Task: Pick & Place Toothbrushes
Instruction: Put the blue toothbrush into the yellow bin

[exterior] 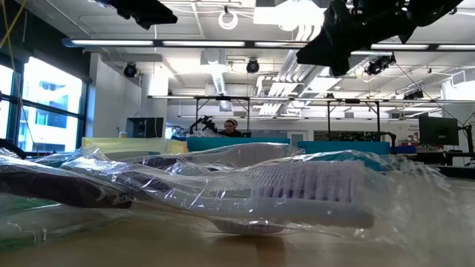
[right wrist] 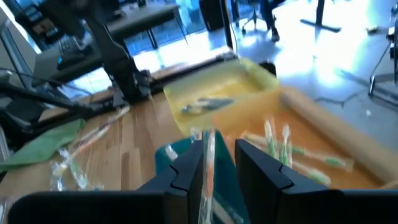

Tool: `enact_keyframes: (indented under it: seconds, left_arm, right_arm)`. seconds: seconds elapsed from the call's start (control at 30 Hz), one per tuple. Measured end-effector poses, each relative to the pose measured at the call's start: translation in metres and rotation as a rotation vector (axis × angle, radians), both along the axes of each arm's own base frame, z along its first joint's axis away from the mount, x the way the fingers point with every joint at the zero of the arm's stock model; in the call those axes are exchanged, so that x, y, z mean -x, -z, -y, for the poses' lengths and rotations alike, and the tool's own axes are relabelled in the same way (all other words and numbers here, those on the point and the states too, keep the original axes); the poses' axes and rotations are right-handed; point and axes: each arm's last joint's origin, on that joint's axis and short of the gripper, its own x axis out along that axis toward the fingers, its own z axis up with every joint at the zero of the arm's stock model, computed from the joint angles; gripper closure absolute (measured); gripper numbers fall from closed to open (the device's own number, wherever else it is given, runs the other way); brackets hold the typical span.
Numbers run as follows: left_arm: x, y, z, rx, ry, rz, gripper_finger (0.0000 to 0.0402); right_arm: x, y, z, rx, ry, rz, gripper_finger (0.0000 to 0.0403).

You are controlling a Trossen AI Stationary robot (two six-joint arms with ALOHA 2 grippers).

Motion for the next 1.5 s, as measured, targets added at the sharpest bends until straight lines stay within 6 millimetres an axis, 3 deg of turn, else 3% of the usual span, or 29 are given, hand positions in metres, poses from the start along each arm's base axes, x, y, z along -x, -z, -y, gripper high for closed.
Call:
enact_keyframes:
  seconds: [0.4,0.67,1.2,1.5]
  left_arm:
    - [0.0,0.0,0.0,0.032,-0.004,0.006,0.0261]
    - [0.001,0.003,0.002,0.302,-0.038,-0.01,0.0261]
    - [-0.001,0.018,0.051,0.351,0.03,-0.184,0.0261]
    - [-0.01,0.022,0.063,0.319,0.04,-0.209,0.0261]
  right_arm:
    - [-0.002,-0.01,0.001,0.046,0.001,0.096,0.0318]
    - [-0.002,-0.01,0.001,-0.012,0.008,0.105,0.0318]
    - [-0.008,-0.009,-0.013,-0.013,-0.054,0.101,0.0318]
    - [-0.009,-0.009,-0.014,-0.015,-0.054,0.101,0.0318]
